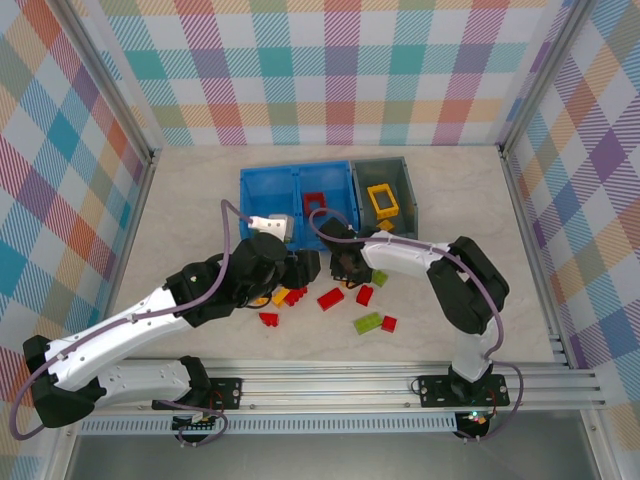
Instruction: Sort the legos into containers by color
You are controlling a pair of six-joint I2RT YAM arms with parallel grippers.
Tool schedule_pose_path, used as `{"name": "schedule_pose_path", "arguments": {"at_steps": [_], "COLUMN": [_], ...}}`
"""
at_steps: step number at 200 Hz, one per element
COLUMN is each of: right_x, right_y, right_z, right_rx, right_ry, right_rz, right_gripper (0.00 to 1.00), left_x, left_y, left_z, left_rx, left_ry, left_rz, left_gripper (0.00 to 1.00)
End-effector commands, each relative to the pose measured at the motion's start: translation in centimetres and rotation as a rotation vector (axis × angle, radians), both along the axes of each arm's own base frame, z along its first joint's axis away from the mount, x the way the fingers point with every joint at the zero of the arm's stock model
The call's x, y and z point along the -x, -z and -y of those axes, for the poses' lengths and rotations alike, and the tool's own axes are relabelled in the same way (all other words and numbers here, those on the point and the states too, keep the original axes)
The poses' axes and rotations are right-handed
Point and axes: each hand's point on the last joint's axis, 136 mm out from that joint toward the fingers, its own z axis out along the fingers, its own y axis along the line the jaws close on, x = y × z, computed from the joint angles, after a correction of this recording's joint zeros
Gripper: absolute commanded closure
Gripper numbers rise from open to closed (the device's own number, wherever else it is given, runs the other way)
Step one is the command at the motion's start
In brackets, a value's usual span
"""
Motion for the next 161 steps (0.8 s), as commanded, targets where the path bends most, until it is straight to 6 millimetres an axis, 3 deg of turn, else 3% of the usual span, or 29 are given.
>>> {"name": "schedule_pose_path", "arguments": {"at_steps": [1, 42, 61, 104, 133, 161], "right_x": [-0.2, -0.8, -2.5, -8.8, -12.4, -14.4], "right_y": [-3.4, -9.8, -11.8, -11.7, -9.9, -7.9], "right_z": [0.9, 3.8, 5.9, 8.4, 8.6, 8.7], "right_rx": [-0.003, 0.01, -0.009, -0.224, -0.29, -0.296], "right_ry": [-0.012, -0.018, -0.015, -0.1, -0.146, -0.135], "right_rz": [0.073, 0.226, 0.288, 0.276, 0.218, 0.153], "right_gripper": [0.82, 0.81, 0.8, 0.79, 0.8, 0.79], "left_x": [0.0, 0.1, 0.2, 0.2, 0.2, 0.2], "left_y": [-1.8, -2.2, -2.6, -1.7, -0.2, 1.5], "left_z": [0.9, 3.2, 5.5, 11.2, 14.2, 15.8], "left_rx": [0.043, 0.086, 0.107, 0.08, 0.02, -0.045], "left_ry": [0.012, 0.063, 0.1, 0.143, 0.136, 0.138], "left_rz": [0.034, 0.022, 0.025, 0.039, 0.054, 0.068], "left_gripper": [0.39, 0.39, 0.4, 0.4, 0.38, 0.38]}}
